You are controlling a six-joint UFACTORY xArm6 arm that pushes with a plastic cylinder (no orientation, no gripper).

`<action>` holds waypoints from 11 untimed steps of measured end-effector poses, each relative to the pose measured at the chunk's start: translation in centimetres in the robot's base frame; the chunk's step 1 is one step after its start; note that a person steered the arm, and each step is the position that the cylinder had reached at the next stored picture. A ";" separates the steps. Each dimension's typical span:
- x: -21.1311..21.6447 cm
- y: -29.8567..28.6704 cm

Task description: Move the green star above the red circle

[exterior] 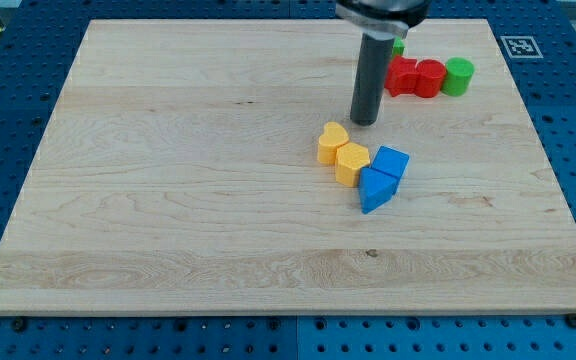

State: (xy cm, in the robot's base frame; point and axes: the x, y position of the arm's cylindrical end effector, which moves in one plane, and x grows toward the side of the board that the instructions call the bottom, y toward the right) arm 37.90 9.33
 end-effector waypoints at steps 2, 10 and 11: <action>-6.4 -0.8; -13.1 8.5; -13.1 -1.2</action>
